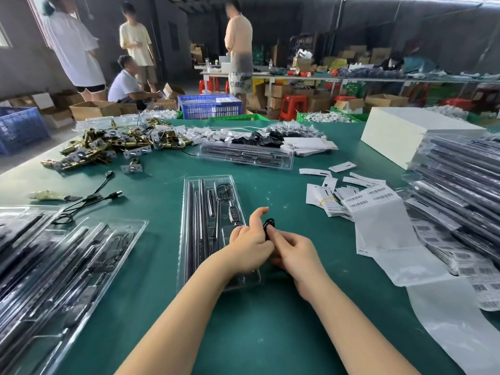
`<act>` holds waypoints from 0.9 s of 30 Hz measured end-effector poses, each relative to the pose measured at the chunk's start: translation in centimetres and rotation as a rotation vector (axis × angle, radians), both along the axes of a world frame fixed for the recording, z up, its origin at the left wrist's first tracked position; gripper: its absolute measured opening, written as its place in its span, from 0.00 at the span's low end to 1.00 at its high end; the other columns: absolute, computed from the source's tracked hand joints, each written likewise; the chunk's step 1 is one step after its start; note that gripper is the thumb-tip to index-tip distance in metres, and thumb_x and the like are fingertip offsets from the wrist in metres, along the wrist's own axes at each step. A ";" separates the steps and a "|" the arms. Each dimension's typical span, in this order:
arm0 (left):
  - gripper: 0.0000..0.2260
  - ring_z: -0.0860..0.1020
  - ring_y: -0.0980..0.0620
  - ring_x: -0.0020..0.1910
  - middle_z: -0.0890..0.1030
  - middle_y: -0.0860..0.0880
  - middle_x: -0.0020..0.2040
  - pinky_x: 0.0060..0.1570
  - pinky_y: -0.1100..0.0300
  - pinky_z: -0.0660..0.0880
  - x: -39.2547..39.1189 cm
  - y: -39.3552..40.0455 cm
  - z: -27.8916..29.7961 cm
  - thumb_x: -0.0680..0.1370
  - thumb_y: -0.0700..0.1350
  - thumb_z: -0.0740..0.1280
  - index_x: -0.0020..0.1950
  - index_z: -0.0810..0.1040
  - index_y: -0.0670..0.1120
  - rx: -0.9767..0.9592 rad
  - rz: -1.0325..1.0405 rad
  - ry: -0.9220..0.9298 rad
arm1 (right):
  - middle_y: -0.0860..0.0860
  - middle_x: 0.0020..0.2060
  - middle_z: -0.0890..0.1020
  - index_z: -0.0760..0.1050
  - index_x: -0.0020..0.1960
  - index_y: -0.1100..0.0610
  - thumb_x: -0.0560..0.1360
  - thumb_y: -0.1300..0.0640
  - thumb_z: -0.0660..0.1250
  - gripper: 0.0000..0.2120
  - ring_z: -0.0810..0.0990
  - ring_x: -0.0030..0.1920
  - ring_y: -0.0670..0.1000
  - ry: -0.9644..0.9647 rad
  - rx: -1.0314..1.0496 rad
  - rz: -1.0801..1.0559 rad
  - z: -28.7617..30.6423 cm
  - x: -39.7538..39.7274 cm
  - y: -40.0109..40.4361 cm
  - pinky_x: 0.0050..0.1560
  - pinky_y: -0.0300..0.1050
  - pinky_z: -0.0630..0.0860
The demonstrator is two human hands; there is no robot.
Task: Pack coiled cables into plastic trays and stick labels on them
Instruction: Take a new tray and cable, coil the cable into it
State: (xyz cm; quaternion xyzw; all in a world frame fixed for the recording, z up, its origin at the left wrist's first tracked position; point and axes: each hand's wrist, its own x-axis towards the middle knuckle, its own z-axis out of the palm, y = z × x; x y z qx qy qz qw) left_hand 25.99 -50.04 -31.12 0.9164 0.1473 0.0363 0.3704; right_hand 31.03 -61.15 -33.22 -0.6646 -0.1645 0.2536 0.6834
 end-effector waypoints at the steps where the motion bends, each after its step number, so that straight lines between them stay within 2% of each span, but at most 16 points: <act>1: 0.31 0.64 0.43 0.67 0.75 0.45 0.55 0.64 0.59 0.53 -0.1 0.0 0.2 0.76 0.41 0.54 0.76 0.45 0.52 -0.015 -0.014 0.025 | 0.49 0.36 0.83 0.85 0.42 0.54 0.77 0.48 0.68 0.13 0.78 0.35 0.47 -0.015 -0.006 0.003 0.0 0.1 -0.1 0.40 0.43 0.77; 5: 0.32 0.61 0.42 0.71 0.72 0.40 0.63 0.71 0.56 0.51 -0.1 -0.3 0.4 0.76 0.38 0.54 0.77 0.43 0.51 0.087 -0.066 0.085 | 0.53 0.37 0.80 0.83 0.44 0.58 0.78 0.50 0.67 0.13 0.74 0.37 0.51 -0.002 0.038 0.139 0.0 0.5 -0.6 0.41 0.45 0.73; 8: 0.36 0.59 0.41 0.71 0.69 0.39 0.66 0.72 0.54 0.52 -0.2 -0.4 0.6 0.75 0.35 0.55 0.77 0.40 0.51 0.096 -0.084 0.118 | 0.52 0.34 0.77 0.81 0.42 0.59 0.78 0.50 0.66 0.13 0.71 0.35 0.51 -0.077 0.004 0.123 0.0 0.5 -0.8 0.36 0.44 0.69; 11: 0.38 0.67 0.42 0.64 0.73 0.43 0.57 0.65 0.54 0.63 -0.3 -0.2 0.6 0.75 0.33 0.55 0.77 0.37 0.51 0.107 -0.094 0.106 | 0.52 0.28 0.69 0.74 0.36 0.63 0.77 0.50 0.68 0.18 0.63 0.30 0.50 -0.254 -0.055 -0.016 -0.3 0.0 -0.6 0.30 0.42 0.59; 13: 0.38 0.73 0.46 0.50 0.74 0.46 0.44 0.51 0.57 0.69 -0.5 -0.2 0.6 0.75 0.33 0.56 0.77 0.37 0.49 0.087 -0.093 0.073 | 0.47 0.24 0.67 0.73 0.32 0.61 0.77 0.52 0.68 0.19 0.61 0.29 0.47 -0.346 -0.053 -0.082 -0.5 -0.4 -0.3 0.29 0.40 0.56; 15: 0.37 0.72 0.48 0.37 0.72 0.47 0.35 0.38 0.59 0.66 -0.7 -0.2 0.5 0.75 0.32 0.56 0.77 0.38 0.47 0.048 -0.076 0.036 | 0.42 0.23 0.69 0.73 0.30 0.55 0.78 0.54 0.68 0.17 0.62 0.28 0.43 -0.365 -0.018 -0.083 -0.5 -0.7 0.1 0.28 0.35 0.57; 16: 0.37 0.72 0.47 0.36 0.73 0.47 0.34 0.38 0.58 0.66 -0.7 -0.3 0.5 0.75 0.32 0.56 0.77 0.38 0.47 0.044 -0.059 0.012 | 0.42 0.23 0.71 0.74 0.31 0.54 0.78 0.55 0.67 0.17 0.64 0.28 0.43 -0.359 -0.016 -0.071 -0.5 -0.6 0.2 0.28 0.34 0.58; 18: 0.38 0.75 0.42 0.41 0.75 0.44 0.36 0.40 0.58 0.66 -0.8 -0.6 0.3 0.74 0.32 0.56 0.77 0.38 0.46 0.065 -0.036 -0.021 | 0.43 0.24 0.72 0.74 0.32 0.54 0.78 0.55 0.66 0.16 0.64 0.28 0.45 -0.357 -0.041 -0.044 -0.5 -0.4 0.3 0.29 0.37 0.59; 20: 0.38 0.76 0.40 0.44 0.74 0.47 0.34 0.41 0.59 0.64 -0.8 -0.9 0.2 0.74 0.32 0.56 0.77 0.37 0.45 0.112 -0.056 -0.041 | 0.45 0.24 0.70 0.71 0.32 0.57 0.79 0.55 0.66 0.17 0.62 0.28 0.46 -0.393 -0.086 -0.057 -0.7 -0.3 0.4 0.29 0.41 0.58; 22: 0.37 0.75 0.42 0.40 0.71 0.50 0.31 0.37 0.61 0.63 -0.8 -1.1 0.0 0.74 0.32 0.56 0.77 0.39 0.44 0.112 -0.075 -0.064 | 0.45 0.22 0.69 0.69 0.30 0.57 0.78 0.55 0.66 0.19 0.61 0.27 0.45 -0.446 -0.117 -0.124 -1.0 -0.3 0.6 0.27 0.40 0.58; 25: 0.36 0.70 0.48 0.34 0.71 0.48 0.32 0.31 0.64 0.63 -0.4 -0.6 -0.1 0.75 0.34 0.56 0.76 0.39 0.47 -0.046 -0.029 -0.028 | 0.43 0.21 0.69 0.69 0.29 0.55 0.78 0.56 0.66 0.19 0.62 0.25 0.43 -0.458 -0.081 -0.182 -1.2 -0.5 1.0 0.26 0.37 0.57; 27: 0.37 0.68 0.51 0.32 0.70 0.45 0.35 0.30 0.64 0.64 -0.4 0.2 0.0 0.75 0.35 0.58 0.76 0.39 0.51 -0.222 -0.033 0.036 | 0.42 0.22 0.74 0.74 0.31 0.54 0.78 0.57 0.66 0.17 0.66 0.25 0.42 -0.435 -0.045 -0.191 -1.3 -0.7 1.0 0.27 0.36 0.61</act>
